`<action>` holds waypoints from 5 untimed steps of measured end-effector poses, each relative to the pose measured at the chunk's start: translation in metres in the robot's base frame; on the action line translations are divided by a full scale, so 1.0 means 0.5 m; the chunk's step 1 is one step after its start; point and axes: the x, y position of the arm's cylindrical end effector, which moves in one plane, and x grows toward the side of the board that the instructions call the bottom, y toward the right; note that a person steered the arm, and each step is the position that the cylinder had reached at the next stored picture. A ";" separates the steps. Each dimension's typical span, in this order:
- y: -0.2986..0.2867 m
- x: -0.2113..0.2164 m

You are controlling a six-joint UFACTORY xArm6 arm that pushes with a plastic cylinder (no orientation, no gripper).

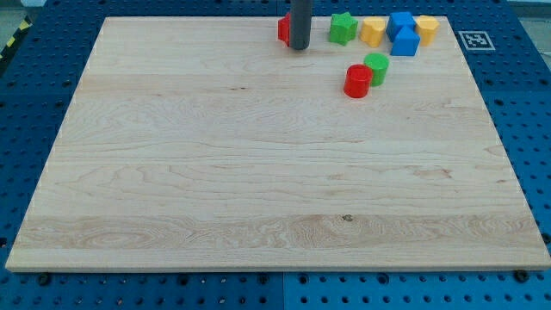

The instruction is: Move the green circle closer to the red star

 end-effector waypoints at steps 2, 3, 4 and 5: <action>0.069 0.004; 0.142 0.023; 0.226 0.068; 0.308 0.099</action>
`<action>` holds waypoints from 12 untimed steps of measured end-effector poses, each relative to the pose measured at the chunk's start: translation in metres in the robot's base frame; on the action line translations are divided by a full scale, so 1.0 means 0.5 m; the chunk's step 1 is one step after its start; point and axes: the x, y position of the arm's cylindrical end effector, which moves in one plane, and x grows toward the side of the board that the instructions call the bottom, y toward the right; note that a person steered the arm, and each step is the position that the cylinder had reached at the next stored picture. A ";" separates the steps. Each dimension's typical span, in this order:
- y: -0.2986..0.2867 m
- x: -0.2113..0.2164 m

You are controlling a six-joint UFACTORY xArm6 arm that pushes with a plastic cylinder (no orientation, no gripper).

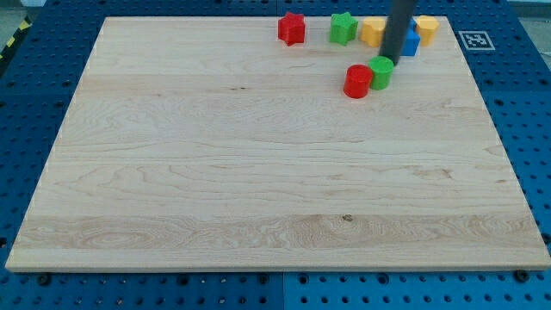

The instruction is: Move the green circle closer to the red star

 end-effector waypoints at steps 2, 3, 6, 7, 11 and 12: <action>0.080 0.048; 0.078 0.048; 0.036 0.077; 0.009 0.077; -0.109 -0.009; -0.116 -0.021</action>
